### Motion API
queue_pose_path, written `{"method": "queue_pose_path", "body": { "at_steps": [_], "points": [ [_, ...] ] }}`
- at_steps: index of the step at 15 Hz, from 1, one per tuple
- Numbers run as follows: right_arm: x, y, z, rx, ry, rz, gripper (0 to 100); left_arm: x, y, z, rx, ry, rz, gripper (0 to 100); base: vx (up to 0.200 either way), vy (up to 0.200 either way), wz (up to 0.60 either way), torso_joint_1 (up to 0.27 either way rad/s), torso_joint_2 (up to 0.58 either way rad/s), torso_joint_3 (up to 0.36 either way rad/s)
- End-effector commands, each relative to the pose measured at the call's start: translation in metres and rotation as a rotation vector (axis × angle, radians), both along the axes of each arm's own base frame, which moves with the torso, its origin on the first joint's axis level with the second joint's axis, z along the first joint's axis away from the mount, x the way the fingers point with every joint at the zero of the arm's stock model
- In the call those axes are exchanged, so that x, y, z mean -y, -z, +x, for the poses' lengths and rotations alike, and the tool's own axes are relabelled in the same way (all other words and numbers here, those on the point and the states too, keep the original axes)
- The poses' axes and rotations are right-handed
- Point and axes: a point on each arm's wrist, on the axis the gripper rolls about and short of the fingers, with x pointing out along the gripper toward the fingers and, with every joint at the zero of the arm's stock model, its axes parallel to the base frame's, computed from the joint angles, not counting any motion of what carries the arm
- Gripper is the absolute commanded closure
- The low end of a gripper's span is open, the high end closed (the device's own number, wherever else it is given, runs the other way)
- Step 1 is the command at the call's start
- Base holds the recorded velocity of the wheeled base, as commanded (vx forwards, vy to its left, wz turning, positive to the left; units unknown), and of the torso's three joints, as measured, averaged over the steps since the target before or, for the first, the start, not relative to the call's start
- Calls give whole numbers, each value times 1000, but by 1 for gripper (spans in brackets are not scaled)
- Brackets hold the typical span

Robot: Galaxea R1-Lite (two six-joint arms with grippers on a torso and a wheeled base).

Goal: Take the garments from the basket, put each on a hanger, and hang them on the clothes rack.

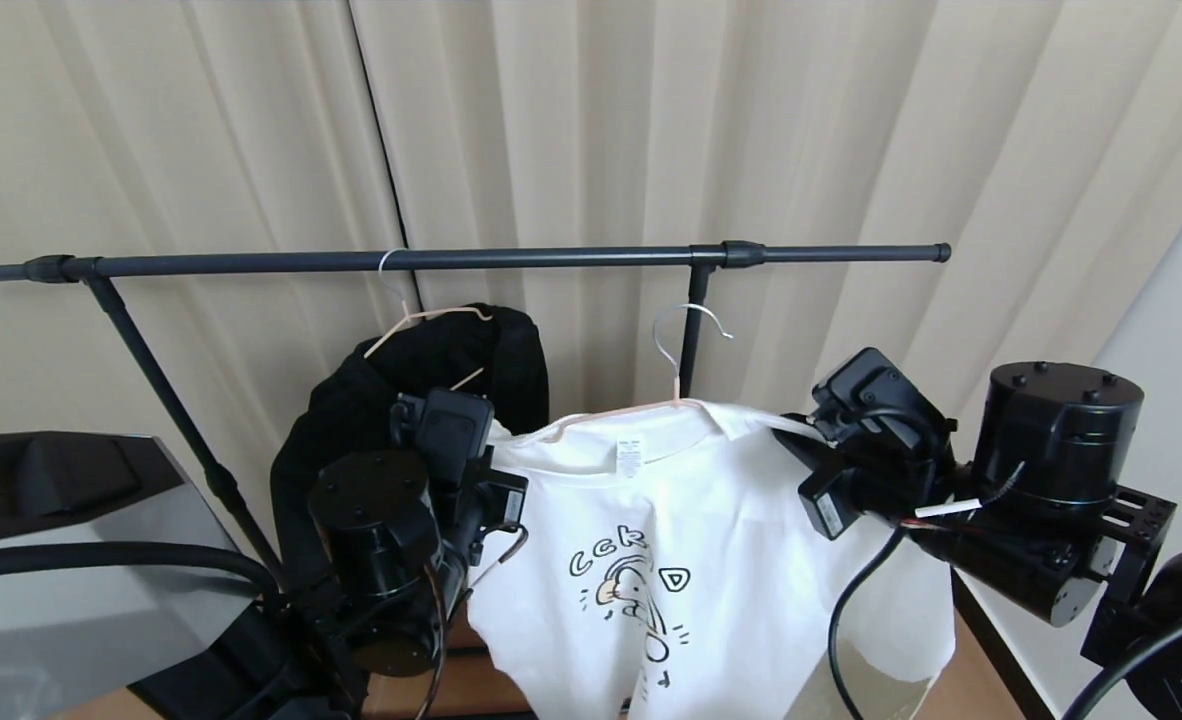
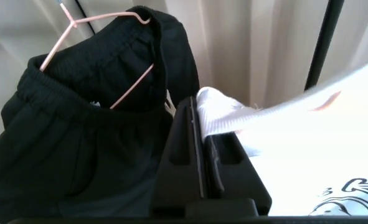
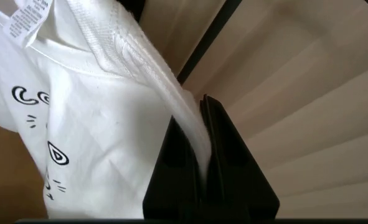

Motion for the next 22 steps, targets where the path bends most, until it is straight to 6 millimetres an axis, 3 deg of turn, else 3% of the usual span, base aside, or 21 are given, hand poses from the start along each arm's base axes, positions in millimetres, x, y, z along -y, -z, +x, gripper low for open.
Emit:
{"method": "queue_pose_path", "body": {
  "at_steps": [1, 9, 17, 22],
  "points": [
    [-10, 9, 4, -26, -16, -8, 100, 6, 0, -5, -1, 24, 0, 100, 0, 0, 0, 0, 0, 0],
    [-43, 24, 11, -66, 9, 66, 100, 15, -11, -22, 22, 81, -20, 100, 0, 0, 0, 0, 0, 0],
    [-64, 56, 18, -85, 22, 32, 100, 25, -26, -39, 53, 142, -62, 100, 0, 0, 0, 0, 0, 0],
    [-81, 46, 23, -78, 63, 170, 100, 30, -22, -45, 37, 168, -62, 100, 0, 0, 0, 0, 0, 0]
  ]
}}
